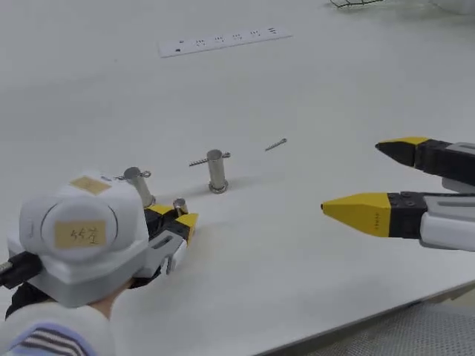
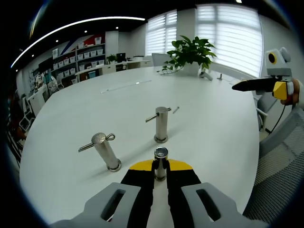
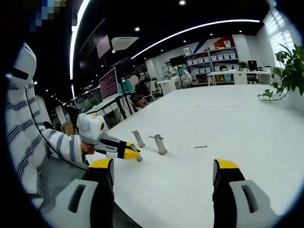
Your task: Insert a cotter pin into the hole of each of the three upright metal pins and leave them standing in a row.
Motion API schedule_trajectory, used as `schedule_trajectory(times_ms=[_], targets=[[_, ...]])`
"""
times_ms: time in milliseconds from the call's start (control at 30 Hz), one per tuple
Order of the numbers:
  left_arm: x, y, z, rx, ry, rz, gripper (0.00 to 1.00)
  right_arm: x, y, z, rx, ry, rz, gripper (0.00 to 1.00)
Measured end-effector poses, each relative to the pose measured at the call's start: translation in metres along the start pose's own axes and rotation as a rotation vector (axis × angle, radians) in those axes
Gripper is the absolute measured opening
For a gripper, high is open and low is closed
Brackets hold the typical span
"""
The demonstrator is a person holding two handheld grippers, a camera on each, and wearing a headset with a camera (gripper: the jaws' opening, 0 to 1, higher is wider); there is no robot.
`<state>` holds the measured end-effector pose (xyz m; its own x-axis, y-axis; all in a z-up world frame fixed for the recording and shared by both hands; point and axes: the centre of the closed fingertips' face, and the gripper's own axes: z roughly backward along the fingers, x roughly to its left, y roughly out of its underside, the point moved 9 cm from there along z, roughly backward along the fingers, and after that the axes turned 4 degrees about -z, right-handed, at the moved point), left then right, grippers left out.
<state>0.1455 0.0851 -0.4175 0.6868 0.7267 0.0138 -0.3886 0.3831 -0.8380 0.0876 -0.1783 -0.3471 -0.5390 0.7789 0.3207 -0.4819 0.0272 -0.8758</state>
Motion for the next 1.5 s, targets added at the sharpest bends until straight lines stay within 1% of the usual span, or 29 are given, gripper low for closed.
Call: schedule_trajectory(times_ms=[100,200,267,300,367,433,567,733,767,800,867,933,967,1033,1100,1133,1233,1267,1333,1467,1500], targets=[[0.000,0.001,0.000,-0.004,0.003,-0.001,0.05,0.002,0.000,-0.001,-0.001,-0.004,0.000,0.84],[0.000,0.001,0.000,0.000,0.007,0.011,0.06,0.003,0.000,-0.001,0.000,-0.007,-0.001,0.84],[0.001,0.001,0.000,0.012,0.016,0.010,0.06,0.003,0.000,-0.002,0.002,-0.006,0.001,0.84],[0.001,0.001,0.002,0.028,0.034,0.026,0.07,0.003,0.000,-0.002,0.002,-0.005,0.000,0.84],[0.003,-0.002,0.005,0.010,0.050,0.044,0.11,0.003,0.000,-0.001,0.002,-0.005,0.000,0.84],[0.006,-0.004,0.010,-0.002,0.054,0.032,0.14,0.003,0.000,-0.001,0.003,-0.004,0.002,0.84],[0.011,-0.009,0.020,-0.020,0.091,0.021,0.24,0.003,0.000,0.000,0.011,-0.002,0.007,0.84],[0.018,-0.016,0.035,-0.055,0.128,-0.005,0.38,0.003,-0.001,0.001,0.018,0.000,0.014,0.83],[0.018,-0.018,0.039,-0.059,0.149,-0.006,0.40,0.003,-0.001,0.001,0.020,0.000,0.017,0.83],[0.018,-0.021,0.044,-0.058,0.158,-0.017,0.41,0.003,-0.002,0.001,0.023,0.001,0.021,0.83],[0.018,-0.025,0.050,-0.077,0.167,-0.076,0.43,0.002,-0.002,0.001,0.026,0.001,0.025,0.83],[0.016,-0.028,0.056,-0.091,0.187,-0.068,0.48,0.002,-0.004,0.001,0.031,0.003,0.031,0.83],[0.014,-0.029,0.059,-0.102,0.212,-0.056,0.51,0.001,-0.005,0.001,0.037,0.004,0.037,0.83],[0.012,-0.030,0.063,-0.118,0.232,-0.046,0.57,0.001,-0.007,0.000,0.045,0.004,0.051,0.83],[0.011,-0.030,0.066,-0.121,0.242,-0.042,0.64,0.000,-0.010,-0.001,0.053,0.004,0.063,0.83],[0.011,-0.030,0.068,-0.122,0.246,-0.038,0.67,0.000,-0.012,-0.001,0.058,0.004,0.074,0.83],[0.011,-0.027,0.071,-0.106,0.247,-0.041,0.77,-0.002,-0.016,-0.002,0.080,0.007,0.094,0.82],[0.011,-0.026,0.072,-0.106,0.241,-0.046,0.79,-0.004,-0.017,-0.003,0.101,0.013,0.101,0.81],[0.013,-0.024,0.074,-0.114,0.238,-0.038,0.83,-0.007,-0.019,-0.005,0.124,0.013,0.117,0.81],[0.014,-0.022,0.075,-0.138,0.244,0.002,0.91,-0.012,-0.026,-0.009,0.160,0.010,0.155,0.80],[0.014,-0.021,0.075,-0.138,0.243,0.003,0.94,-0.014,-0.029,-0.011,0.178,0.010,0.168,0.80]])
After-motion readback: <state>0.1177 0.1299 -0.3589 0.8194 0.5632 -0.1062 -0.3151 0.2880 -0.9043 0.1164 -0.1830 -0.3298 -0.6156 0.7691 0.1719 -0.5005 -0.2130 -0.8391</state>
